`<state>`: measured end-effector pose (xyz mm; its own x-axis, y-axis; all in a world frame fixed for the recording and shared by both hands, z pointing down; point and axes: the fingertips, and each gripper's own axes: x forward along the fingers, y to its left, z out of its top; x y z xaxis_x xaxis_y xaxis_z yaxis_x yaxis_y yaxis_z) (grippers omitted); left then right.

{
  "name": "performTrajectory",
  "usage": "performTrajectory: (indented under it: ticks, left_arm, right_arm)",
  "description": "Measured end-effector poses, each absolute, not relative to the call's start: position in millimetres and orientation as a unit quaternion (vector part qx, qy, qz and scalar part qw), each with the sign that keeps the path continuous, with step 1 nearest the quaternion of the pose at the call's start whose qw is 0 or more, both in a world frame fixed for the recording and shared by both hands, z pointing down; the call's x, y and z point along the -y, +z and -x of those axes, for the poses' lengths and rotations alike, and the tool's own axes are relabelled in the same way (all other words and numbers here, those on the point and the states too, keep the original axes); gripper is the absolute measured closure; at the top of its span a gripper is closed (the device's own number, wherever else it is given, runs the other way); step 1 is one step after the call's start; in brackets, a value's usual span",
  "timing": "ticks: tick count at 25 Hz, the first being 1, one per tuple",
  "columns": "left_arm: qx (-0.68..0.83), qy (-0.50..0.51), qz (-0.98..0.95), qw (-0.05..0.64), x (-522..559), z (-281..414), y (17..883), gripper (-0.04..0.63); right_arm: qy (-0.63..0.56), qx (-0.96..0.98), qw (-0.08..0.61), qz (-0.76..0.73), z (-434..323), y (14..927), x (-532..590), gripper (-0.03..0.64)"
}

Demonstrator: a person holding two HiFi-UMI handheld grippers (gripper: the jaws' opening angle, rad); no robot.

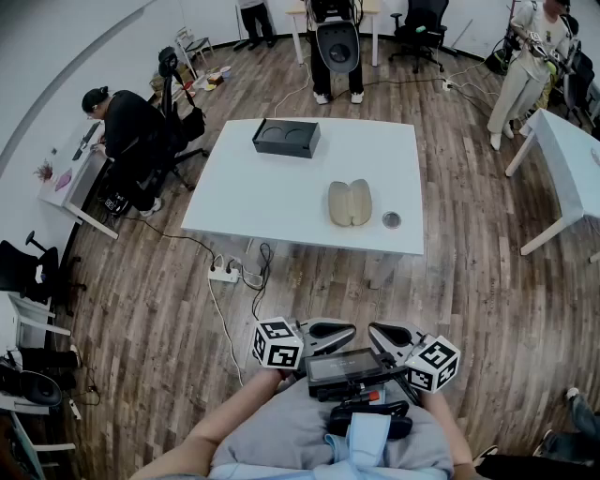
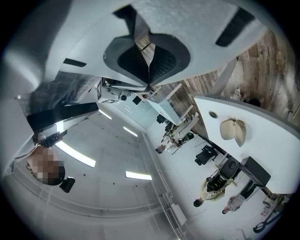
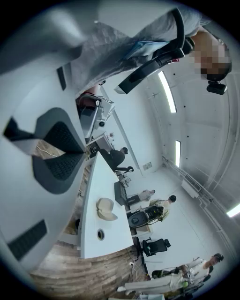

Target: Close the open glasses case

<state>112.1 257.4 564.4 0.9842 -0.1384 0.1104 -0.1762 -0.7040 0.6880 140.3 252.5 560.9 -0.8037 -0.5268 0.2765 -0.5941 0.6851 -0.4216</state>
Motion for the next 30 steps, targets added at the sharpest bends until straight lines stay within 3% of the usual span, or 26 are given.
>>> performTrajectory:
  ticks: [12,30]
  left_arm:
    - [0.078,0.030,-0.923,0.375,-251,-120,565,0.575]
    - [0.092,0.014,-0.918,0.385,-250,-104,568,0.575]
  right_arm:
    - [0.265,0.917,0.014,-0.297,-151,545,-246,0.586]
    - [0.271,0.914,0.037,-0.299,-140,555,-243,0.586]
